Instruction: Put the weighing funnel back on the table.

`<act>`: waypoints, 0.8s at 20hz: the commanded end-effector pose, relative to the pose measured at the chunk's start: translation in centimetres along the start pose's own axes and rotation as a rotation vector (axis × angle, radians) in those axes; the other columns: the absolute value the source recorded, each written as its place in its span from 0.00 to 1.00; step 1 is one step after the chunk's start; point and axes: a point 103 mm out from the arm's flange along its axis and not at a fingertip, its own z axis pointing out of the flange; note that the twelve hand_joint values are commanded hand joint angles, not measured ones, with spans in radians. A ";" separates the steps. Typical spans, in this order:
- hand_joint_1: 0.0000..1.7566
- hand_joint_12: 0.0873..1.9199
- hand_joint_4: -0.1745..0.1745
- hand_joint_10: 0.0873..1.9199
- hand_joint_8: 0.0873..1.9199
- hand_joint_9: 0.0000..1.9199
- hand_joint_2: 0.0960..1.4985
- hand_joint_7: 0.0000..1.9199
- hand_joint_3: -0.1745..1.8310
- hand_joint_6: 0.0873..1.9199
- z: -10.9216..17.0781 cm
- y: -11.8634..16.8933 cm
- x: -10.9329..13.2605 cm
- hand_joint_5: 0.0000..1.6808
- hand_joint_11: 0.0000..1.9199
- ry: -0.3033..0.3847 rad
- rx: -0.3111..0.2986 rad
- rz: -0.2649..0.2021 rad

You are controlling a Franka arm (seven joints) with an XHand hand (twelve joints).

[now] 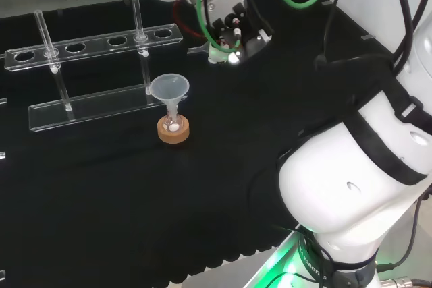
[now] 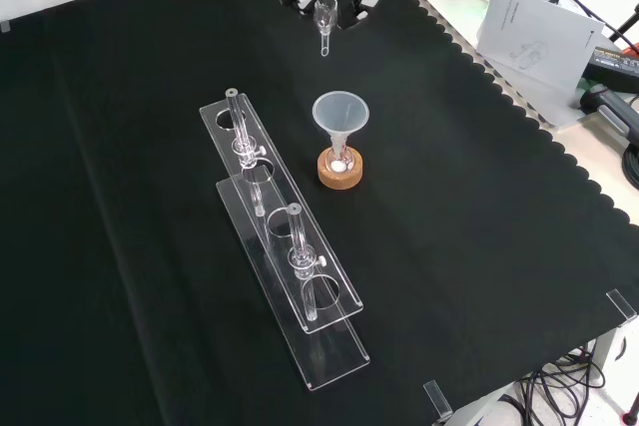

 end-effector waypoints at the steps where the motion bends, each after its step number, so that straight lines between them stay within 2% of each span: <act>1: 0.62 0.53 1.00 0.11 0.30 0.51 0.43 0.33 0.39 0.37 1.5 1.0 -1.4 0.72 0.36 0.065 -0.006 -0.011; 7: 0.62 0.54 1.00 0.11 0.30 0.51 0.43 0.33 0.39 0.37 2.1 2.5 -2.3 0.72 0.36 0.079 -0.014 -0.018; 16: 0.62 0.54 1.00 0.11 0.30 0.51 0.44 0.33 0.39 0.37 4.9 6.3 -4.7 0.72 0.36 0.156 0.018 -0.010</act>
